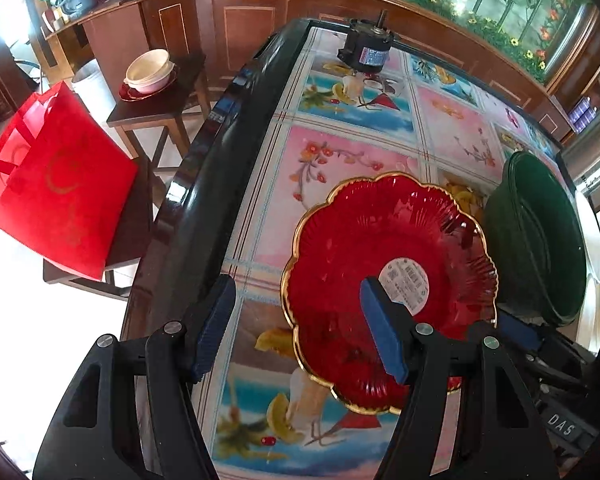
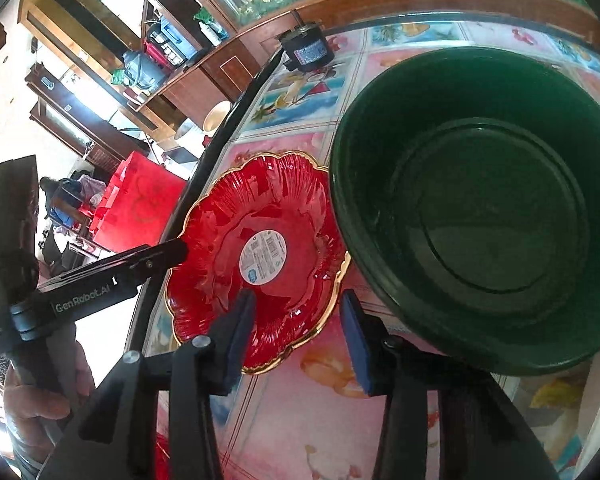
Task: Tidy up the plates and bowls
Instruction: 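Close both grippers on the rim of the small red stickered plate, then carry the small red plate over and lower it onto the large red plate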
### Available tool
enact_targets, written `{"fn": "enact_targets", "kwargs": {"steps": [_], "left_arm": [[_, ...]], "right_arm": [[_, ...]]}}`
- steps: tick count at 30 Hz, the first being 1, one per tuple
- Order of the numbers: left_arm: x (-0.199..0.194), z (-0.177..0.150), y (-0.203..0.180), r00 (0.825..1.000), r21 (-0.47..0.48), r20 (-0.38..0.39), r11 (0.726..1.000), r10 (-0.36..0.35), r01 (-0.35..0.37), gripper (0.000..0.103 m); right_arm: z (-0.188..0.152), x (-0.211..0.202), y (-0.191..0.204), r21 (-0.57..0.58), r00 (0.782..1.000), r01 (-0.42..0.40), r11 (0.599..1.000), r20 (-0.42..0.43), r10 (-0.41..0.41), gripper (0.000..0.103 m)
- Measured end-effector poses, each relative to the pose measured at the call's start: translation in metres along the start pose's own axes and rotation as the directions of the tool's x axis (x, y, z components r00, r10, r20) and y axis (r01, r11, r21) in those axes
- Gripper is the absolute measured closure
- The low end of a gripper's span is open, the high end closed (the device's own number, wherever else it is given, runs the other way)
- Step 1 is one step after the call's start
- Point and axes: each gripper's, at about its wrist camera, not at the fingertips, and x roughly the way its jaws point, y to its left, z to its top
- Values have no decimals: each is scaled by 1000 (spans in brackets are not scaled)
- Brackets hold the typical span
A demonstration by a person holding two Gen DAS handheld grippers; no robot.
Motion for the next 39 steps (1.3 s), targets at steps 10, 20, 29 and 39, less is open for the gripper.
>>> {"fn": "enact_targets", "kwargs": {"steps": [10, 20, 29, 39], "left_arm": [[10, 3, 4, 1000, -2, -11, 1000, 16, -16, 80], [11, -4, 9, 999, 12, -13, 999, 41, -41, 92], [-8, -16, 15, 1000, -2, -3, 1000, 28, -28, 92], [-49, -37, 18, 999, -8, 41, 1000, 14, -14, 92]], "right_arm": [[0, 2, -6, 12, 1000, -3, 1000, 10, 3, 82], [-3, 3, -1, -31, 1000, 18, 999, 1, -18, 90], [-4, -3, 13, -81, 999, 40, 996, 2, -40, 90], [-12, -22, 28, -104, 1000, 18, 994, 12, -17, 90]]}}
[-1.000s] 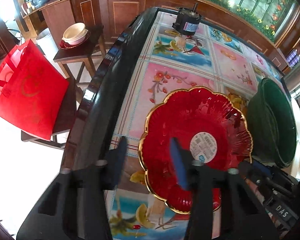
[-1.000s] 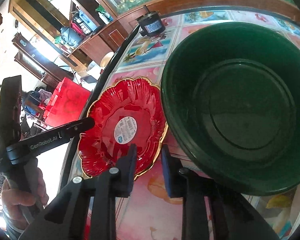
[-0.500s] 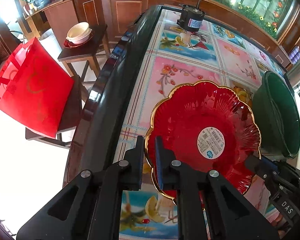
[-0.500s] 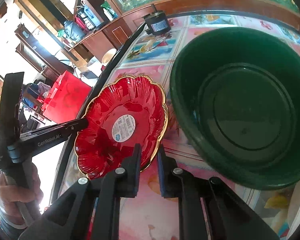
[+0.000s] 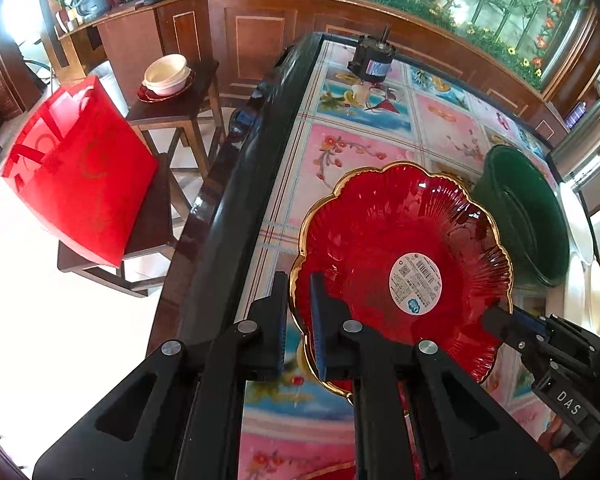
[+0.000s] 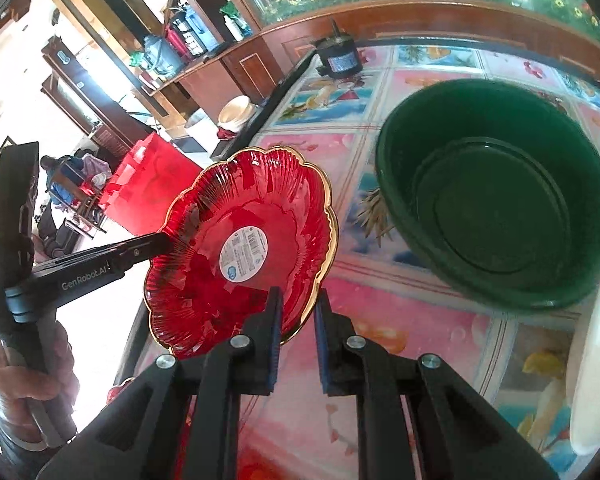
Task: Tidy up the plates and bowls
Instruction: 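Carry the small red plate over and lower it onto the large red plate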
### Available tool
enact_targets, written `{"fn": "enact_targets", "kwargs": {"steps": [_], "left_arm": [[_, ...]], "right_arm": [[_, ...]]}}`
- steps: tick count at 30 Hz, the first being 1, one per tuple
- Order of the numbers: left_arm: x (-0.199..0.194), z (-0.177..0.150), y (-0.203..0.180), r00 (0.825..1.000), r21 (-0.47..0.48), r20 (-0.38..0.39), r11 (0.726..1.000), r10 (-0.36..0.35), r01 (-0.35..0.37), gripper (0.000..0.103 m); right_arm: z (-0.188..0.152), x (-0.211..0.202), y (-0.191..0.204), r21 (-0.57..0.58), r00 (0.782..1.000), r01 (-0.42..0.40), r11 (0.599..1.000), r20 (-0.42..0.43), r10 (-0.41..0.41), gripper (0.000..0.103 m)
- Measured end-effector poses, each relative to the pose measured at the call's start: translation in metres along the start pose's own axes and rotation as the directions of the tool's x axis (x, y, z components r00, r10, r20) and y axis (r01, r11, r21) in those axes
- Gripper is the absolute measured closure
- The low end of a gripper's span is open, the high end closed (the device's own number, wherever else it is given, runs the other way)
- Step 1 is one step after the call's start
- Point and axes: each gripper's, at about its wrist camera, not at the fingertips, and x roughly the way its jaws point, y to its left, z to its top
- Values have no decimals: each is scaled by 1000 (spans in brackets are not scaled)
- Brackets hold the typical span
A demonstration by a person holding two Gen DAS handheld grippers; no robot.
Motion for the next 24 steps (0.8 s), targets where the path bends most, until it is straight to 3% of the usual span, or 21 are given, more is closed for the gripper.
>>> {"fn": "enact_targets", "kwargs": {"steps": [11, 24], "left_arm": [[-48, -47, 0, 998, 9, 68, 1000, 12, -13, 93], [-95, -122, 6, 994, -20, 112, 1000, 4, -1, 93]], "right_arm": [[-24, -28, 20, -41, 999, -28, 999, 27, 29, 89], [-81, -60, 42, -97, 997, -63, 993, 41, 67, 87]]}}
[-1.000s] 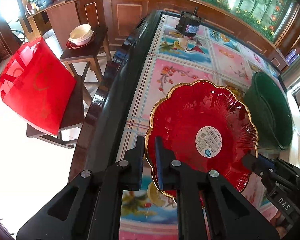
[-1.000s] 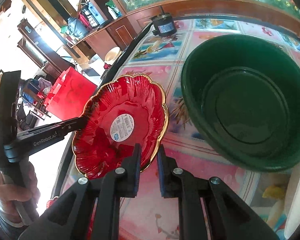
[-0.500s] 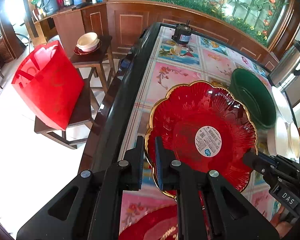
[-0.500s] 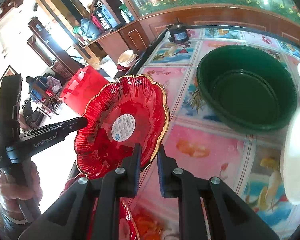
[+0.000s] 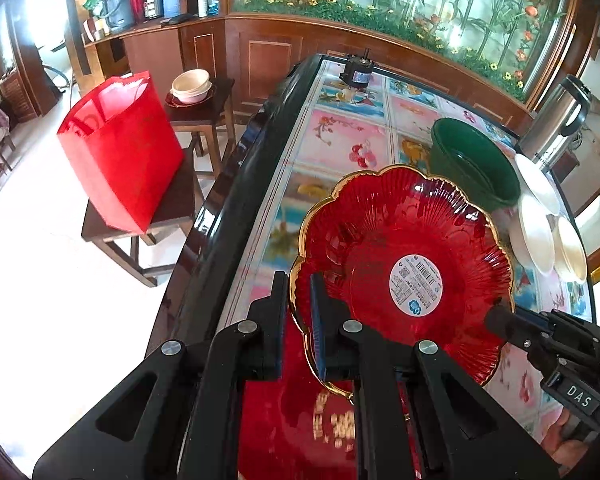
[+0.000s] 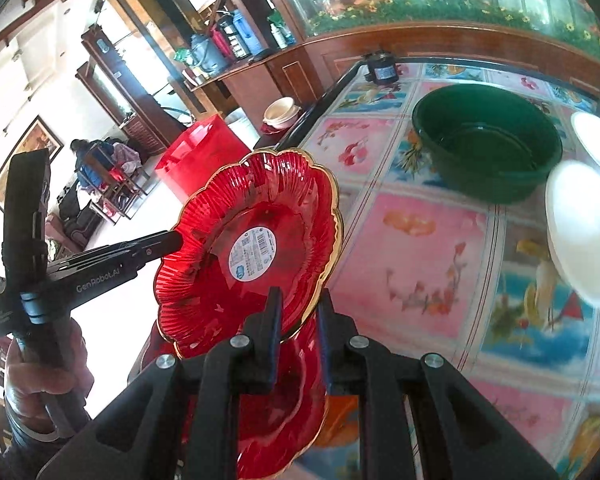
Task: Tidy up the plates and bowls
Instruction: 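Carry the small red plate over and lower it onto the large red plate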
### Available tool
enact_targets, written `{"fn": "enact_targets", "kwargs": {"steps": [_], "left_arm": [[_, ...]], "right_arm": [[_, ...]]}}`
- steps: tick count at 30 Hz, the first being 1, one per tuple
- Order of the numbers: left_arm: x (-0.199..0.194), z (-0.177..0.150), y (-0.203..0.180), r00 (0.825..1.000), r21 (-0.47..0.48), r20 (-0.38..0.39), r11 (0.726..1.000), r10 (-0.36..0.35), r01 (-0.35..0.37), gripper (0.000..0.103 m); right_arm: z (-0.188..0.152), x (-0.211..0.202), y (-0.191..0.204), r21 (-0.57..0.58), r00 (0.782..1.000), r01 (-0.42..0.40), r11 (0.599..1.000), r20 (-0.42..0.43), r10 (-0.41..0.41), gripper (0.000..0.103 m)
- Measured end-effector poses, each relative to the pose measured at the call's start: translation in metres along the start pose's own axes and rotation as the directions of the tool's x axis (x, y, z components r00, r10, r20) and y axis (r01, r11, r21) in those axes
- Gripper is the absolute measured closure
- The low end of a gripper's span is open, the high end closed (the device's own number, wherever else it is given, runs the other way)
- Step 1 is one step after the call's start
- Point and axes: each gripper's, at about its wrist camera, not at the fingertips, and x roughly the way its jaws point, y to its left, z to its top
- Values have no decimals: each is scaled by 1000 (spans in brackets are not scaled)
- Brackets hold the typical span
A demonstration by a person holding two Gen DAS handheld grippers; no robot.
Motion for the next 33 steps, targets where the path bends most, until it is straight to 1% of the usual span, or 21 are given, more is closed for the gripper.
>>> {"fn": "enact_targets", "kwargs": {"steps": [7, 11, 14, 26, 33], "left_arm": [[-15, -39, 2, 1000, -6, -6, 1000, 2, -2, 93], [-18, -54, 1, 1000, -4, -9, 1000, 6, -6, 93], [-21, -61, -1, 1000, -3, -7, 1000, 7, -7, 93], [-25, -69, -4, 1000, -1, -1, 1000, -7, 7, 93], [-19, -73, -2, 1000, 12, -24, 1000, 13, -12, 93]], "right_arm": [[-30, -4, 6, -17, 1000, -11, 1000, -25, 10, 86], [-46, -9, 9, -28, 999, -14, 1000, -33, 13, 86], [-51, -12, 9, -27, 999, -18, 999, -32, 17, 86], [-59, -18, 6, -34, 999, -15, 999, -31, 14, 86], [-60, -11, 8, -49, 998, -10, 999, -58, 7, 86]]}}
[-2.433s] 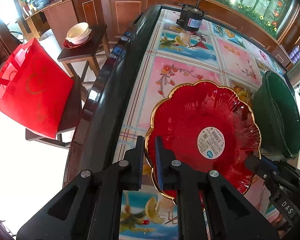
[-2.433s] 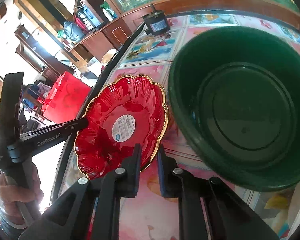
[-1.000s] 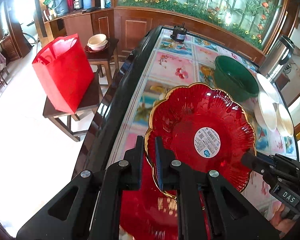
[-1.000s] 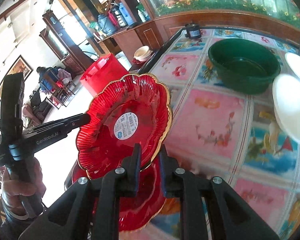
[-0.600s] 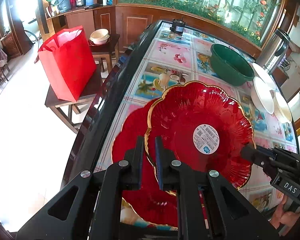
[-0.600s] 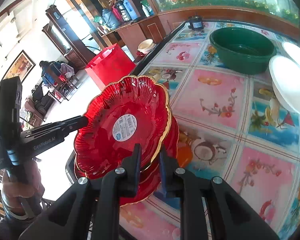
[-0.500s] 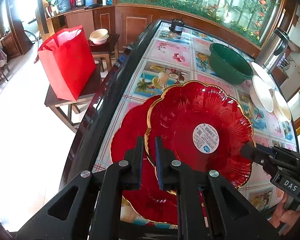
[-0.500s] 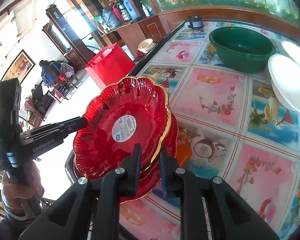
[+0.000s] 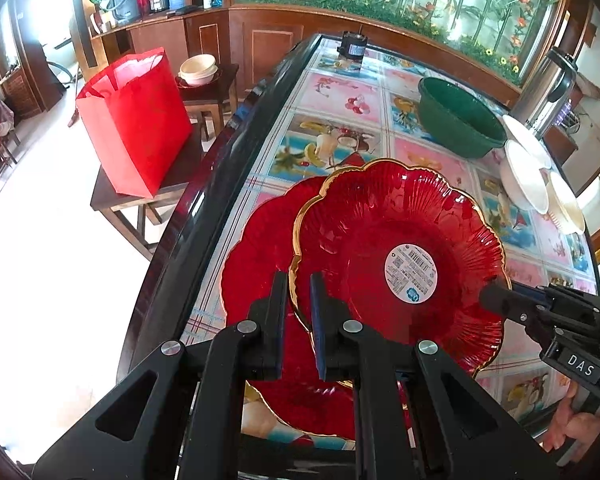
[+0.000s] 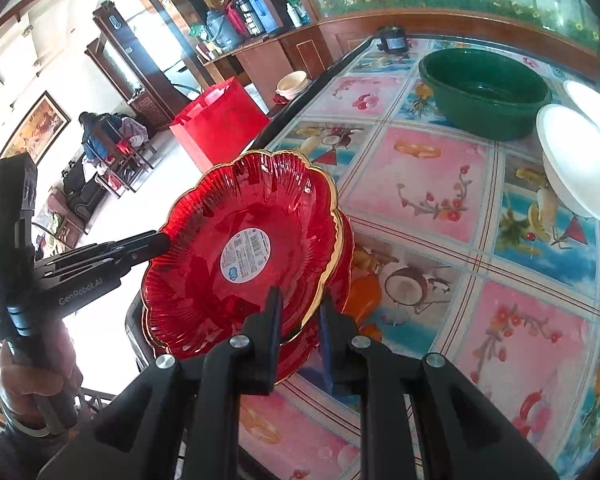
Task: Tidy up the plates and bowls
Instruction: 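Carry the small red plate over and lower it onto the large red plate, then open both grippers and lift them off the stacked red plates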
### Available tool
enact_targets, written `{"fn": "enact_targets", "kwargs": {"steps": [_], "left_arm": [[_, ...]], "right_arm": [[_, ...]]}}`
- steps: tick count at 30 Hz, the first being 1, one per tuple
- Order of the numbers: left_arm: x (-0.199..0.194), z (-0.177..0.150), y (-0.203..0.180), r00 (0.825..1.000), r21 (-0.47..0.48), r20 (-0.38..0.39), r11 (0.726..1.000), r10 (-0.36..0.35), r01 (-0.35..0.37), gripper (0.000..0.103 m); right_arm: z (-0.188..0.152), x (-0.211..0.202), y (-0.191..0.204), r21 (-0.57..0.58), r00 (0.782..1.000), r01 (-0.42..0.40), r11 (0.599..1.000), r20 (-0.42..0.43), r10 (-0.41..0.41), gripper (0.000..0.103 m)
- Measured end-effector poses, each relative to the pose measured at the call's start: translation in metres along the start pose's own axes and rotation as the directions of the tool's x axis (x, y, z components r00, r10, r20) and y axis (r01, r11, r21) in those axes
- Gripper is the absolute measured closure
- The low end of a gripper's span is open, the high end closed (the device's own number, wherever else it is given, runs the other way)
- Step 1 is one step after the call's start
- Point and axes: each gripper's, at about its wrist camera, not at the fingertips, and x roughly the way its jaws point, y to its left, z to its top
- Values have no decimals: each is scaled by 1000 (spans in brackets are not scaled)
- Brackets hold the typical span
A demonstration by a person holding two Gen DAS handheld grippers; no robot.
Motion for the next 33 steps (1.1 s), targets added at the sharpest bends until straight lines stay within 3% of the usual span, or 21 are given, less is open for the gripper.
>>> {"fn": "enact_targets", "kwargs": {"steps": [9, 21, 24, 28, 33], "left_arm": [[18, -10, 0, 998, 25, -51, 999, 28, -27, 92], [29, -16, 10, 995, 42, -59, 996, 81, -78, 91], [29, -15, 6, 993, 60, -42, 993, 108, -106, 91], [31, -16, 4, 995, 50, -31, 994, 99, -97, 78], [27, -16, -1, 996, 50, -9, 995, 92, -91, 67]], "right_arm": [[-2, 11, 4, -40, 998, 39, 998, -44, -41, 84], [-1, 36, 25, -177, 983, 117, 977, -118, -139, 79], [-1, 43, 36, -248, 972, 155, 956, -137, -193, 74], [-6, 54, 49, -327, 956, 194, 925, -148, -253, 57], [-5, 49, 51, -348, 954, 197, 916, -147, -261, 50]]}}
